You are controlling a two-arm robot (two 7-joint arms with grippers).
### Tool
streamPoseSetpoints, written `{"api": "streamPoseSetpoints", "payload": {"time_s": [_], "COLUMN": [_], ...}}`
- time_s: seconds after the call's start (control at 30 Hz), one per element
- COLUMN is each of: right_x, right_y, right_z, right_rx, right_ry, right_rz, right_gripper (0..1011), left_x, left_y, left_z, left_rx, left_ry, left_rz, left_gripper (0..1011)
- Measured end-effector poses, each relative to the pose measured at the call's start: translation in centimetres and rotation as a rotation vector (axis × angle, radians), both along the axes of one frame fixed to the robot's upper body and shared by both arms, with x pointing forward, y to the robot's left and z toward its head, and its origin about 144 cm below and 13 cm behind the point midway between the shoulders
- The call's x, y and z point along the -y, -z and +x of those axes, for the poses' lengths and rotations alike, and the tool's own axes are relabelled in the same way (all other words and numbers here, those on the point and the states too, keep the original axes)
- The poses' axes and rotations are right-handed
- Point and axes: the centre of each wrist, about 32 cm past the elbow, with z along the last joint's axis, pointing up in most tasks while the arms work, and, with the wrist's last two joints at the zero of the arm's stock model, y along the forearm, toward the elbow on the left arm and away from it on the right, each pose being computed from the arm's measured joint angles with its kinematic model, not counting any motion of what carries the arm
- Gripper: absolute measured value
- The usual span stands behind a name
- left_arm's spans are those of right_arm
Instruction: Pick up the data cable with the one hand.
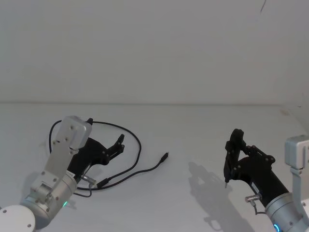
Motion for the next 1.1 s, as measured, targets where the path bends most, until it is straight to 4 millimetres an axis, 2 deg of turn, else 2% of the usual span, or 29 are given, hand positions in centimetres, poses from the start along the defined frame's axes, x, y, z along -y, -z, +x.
{"api": "streamPoseSetpoints", "payload": {"time_s": [1.1], "right_x": [0.0], "right_y": [0.0], "right_z": [0.0], "right_rx": [0.0], "right_ry": [0.0], "right_rz": [0.0], "right_gripper": [279], "left_x": [-0.01], "left_y": [0.03], "left_z": [0.01], "left_rx": [-0.001], "left_ry": [0.001], "left_rz": [-0.001], "left_gripper": [1001]}}
